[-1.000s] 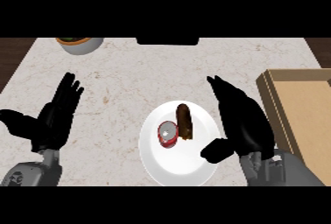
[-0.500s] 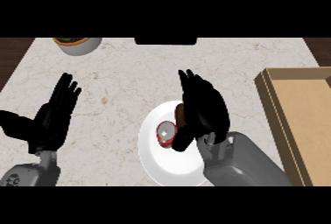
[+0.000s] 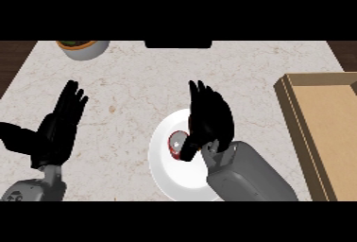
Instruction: Pick the sweet potato from the plate and place it in the cardboard box
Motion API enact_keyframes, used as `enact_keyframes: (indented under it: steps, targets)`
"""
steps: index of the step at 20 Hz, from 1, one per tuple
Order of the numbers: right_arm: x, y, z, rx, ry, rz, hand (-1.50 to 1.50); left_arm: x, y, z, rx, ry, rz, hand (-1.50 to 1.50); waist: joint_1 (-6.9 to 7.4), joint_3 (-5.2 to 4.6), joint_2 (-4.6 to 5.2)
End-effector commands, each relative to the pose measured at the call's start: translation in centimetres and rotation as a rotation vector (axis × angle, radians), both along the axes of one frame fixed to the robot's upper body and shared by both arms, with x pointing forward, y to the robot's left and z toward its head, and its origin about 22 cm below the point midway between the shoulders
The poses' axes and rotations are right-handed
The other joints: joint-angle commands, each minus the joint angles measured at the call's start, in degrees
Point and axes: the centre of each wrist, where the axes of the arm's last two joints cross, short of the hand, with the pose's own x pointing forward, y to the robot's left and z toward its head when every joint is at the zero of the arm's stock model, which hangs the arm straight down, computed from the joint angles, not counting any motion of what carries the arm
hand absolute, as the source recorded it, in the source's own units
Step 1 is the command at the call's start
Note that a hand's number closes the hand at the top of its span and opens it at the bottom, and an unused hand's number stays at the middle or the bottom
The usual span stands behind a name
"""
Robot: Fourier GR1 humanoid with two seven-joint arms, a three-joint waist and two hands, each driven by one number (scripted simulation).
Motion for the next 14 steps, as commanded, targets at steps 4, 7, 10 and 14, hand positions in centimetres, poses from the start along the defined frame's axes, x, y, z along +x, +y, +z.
enact_keyframes:
  steps: [4, 7, 10, 14]
  targets:
    - [0.1, 1.1, -2.3, -0.075, 0.029, -0.124, -1.5, -0.1, 2.3, 1.4, 0.019, -0.004, 0.005, 0.0, 0.19, 0.01, 0.05]
    - [0.4, 0.3, -2.2, -0.067, 0.054, -0.133, -1.5, 0.2, 0.4, 1.0, 0.0, -0.001, 0.002, 0.0, -0.17, 0.02, 0.02]
    - [1.1, 1.6, -4.2, -0.051, 0.048, -0.147, -1.5, -0.1, -0.9, -0.1, 0.012, -0.006, -0.006, 0.0, 0.31, 0.02, 0.14]
    - [1.2, 1.3, -3.7, -0.045, 0.068, -0.137, -1.5, 0.3, -0.3, 1.1, 0.014, 0.003, -0.001, 0.0, 0.23, 0.03, 0.06]
